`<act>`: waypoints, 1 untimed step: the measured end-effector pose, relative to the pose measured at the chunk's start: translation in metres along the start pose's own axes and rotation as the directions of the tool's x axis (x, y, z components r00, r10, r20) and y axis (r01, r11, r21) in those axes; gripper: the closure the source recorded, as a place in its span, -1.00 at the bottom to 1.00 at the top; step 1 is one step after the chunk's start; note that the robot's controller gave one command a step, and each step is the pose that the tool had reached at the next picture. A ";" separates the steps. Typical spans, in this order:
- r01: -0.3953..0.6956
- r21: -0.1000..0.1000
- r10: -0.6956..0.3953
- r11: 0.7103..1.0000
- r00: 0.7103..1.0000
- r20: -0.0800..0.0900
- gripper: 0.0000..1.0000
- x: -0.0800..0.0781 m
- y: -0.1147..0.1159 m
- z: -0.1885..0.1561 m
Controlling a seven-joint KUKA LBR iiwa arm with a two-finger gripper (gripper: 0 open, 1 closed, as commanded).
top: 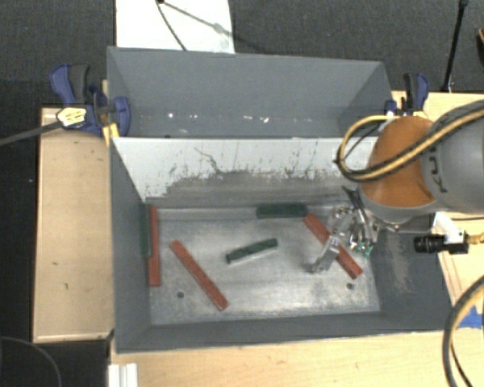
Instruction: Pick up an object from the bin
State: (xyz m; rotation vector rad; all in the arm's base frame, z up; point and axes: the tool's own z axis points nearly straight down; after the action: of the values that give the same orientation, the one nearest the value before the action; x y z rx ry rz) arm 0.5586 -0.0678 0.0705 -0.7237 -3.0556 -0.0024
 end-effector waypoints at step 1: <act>-0.181 0.002 0.181 0.983 0.983 -0.003 -1.00 0.005 0.000 0.000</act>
Offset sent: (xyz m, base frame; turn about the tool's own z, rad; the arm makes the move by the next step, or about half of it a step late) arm -0.0046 0.0024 -0.0005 0.1821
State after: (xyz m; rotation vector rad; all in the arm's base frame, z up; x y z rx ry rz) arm 0.5539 -0.0653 0.0703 -0.9979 -2.9739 -0.0004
